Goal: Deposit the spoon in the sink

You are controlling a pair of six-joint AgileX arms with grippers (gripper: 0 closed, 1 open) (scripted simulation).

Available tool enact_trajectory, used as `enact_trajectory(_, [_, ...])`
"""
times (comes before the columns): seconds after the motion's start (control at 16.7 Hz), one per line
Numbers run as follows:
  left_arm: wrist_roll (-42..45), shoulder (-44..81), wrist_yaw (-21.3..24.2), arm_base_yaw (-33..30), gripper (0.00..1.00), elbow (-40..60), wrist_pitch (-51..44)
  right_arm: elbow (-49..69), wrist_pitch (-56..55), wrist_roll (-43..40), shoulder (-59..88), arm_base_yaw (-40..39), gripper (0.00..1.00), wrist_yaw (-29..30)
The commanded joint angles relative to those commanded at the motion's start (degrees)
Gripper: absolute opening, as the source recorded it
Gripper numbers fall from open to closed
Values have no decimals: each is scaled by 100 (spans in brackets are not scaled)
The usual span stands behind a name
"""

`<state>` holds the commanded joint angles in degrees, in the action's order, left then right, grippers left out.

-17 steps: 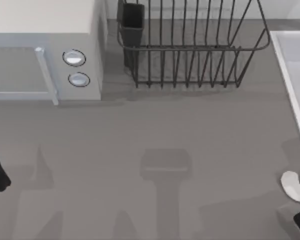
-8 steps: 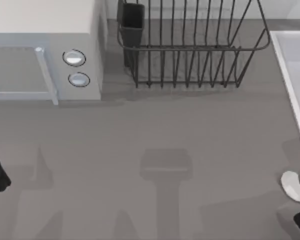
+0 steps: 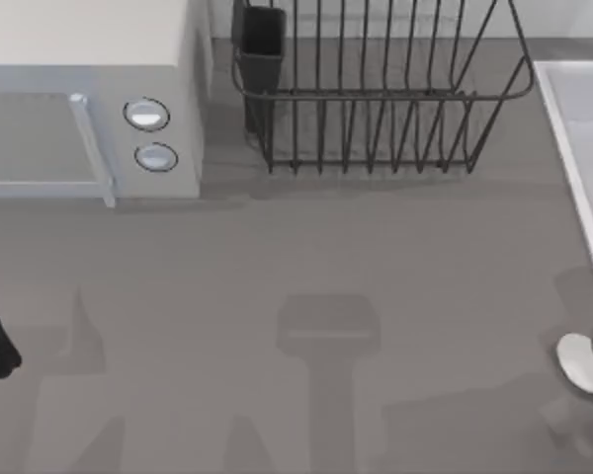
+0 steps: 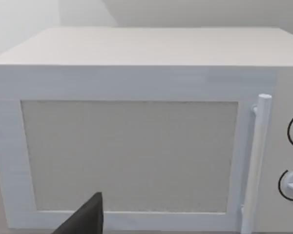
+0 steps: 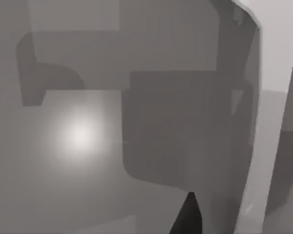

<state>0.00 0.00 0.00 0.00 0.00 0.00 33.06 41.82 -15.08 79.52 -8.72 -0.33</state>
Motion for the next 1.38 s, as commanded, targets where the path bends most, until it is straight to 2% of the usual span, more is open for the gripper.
enact_trajectory(0.48, [0, 0, 0, 0, 100, 0, 0, 1371, 2288, -33, -778, 29, 0, 2])
enact_trajectory(1.02, [0, 0, 0, 0, 100, 0, 0, 1710, 2567, -68, -748, 43, 0, 0])
enact_trajectory(1.2, [0, 0, 0, 0, 100, 0, 0, 2433, 2823, -206, -98, 148, 0, -2])
enact_trajectory(1.38, [0, 0, 0, 0, 100, 0, 0, 3700, 3233, -393, 962, 342, 0, -3])
